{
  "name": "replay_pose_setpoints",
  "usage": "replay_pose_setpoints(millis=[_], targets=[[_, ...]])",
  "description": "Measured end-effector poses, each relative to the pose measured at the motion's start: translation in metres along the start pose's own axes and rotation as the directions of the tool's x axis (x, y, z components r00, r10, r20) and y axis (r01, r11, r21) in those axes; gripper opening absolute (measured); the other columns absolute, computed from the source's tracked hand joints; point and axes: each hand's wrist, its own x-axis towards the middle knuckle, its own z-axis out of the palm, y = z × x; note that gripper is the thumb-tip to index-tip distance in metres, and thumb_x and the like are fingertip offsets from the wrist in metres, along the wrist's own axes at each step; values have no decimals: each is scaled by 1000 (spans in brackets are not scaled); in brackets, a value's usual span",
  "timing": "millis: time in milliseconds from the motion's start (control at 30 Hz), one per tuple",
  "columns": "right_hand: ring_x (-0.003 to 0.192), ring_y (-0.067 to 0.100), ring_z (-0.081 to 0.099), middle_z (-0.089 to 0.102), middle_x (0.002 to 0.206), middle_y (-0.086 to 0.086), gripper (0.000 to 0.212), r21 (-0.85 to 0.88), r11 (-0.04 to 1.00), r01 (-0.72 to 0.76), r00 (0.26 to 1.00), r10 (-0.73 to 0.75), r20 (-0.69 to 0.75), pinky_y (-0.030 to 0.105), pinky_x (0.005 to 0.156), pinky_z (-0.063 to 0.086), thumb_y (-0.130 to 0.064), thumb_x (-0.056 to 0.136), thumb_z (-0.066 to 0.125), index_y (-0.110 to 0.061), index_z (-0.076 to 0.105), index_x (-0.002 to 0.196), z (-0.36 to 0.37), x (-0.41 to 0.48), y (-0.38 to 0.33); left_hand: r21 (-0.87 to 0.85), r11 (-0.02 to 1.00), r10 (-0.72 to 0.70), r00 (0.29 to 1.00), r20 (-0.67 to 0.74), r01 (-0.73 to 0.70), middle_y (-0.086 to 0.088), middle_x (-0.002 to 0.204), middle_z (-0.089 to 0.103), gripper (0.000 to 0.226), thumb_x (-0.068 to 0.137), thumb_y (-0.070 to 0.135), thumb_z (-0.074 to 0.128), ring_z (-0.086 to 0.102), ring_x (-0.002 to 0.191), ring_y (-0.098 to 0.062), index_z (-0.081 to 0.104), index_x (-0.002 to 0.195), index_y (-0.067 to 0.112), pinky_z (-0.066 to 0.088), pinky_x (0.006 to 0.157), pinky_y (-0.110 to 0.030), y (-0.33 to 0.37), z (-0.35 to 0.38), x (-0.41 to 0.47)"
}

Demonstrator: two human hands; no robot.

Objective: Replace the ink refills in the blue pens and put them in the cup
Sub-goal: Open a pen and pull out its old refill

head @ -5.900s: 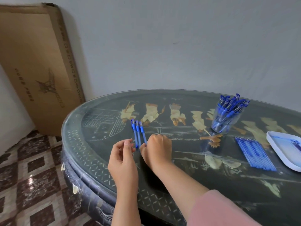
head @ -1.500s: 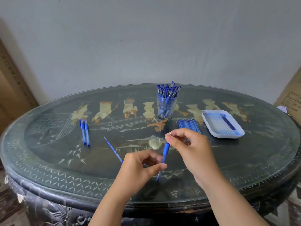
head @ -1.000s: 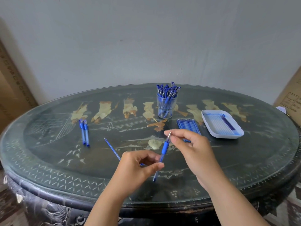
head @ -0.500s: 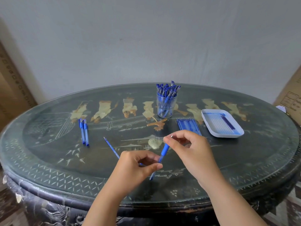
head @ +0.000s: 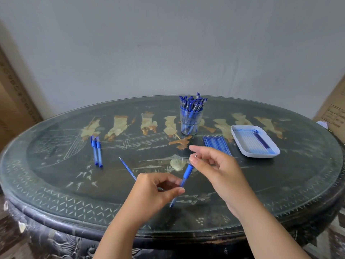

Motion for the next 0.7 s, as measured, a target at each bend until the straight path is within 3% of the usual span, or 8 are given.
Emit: replay_pose_setpoints(millis=[133,267,367,567,700], targets=[[89,-1,62,69,88,-22,8,-54,998,16,998,-19,-53,12,75,48,-34,88,67,-36,73,93,3,0,-2,1,1000,-5,1000,2,5,13,75,75,19,74,15,84,72,74,-6,76,82,30,56,78,-23,0,0,1],[78,-8,62,71,84,-22,11,106,993,48,992,-35,-121,5,69,44,-22,90,67,-30,74,92,2,2,-5,19,1000,-12,1000,4,12,12,75,75,16,74,15,83,71,73,-5,77,83,27,53,75,-15,-2,-4,0],[77,-9,61,72,88,-21,17,186,978,91,978,-52,-203,8,70,47,-16,91,66,-29,74,98,-3,7,-2,18,999,-34,997,-66,35,11,75,75,15,73,14,84,72,74,-6,77,82,24,52,74,-14,-6,-15,-2],[80,-7,63,70,79,-18,12,-250,967,56,992,-82,-97,7,72,46,-17,82,76,-28,73,86,26,15,44,-263,963,-156,919,-362,60,-2,78,76,14,76,6,79,72,76,-14,76,84,17,59,80,-32,-18,-50,-9],[78,-5,59,66,76,-18,13,-321,945,58,995,-80,-57,6,68,43,-13,80,78,-26,75,81,38,23,67,-390,919,-231,876,-423,54,-8,80,76,11,78,6,76,73,77,-18,75,89,10,61,77,-32,-26,-51,-10]])
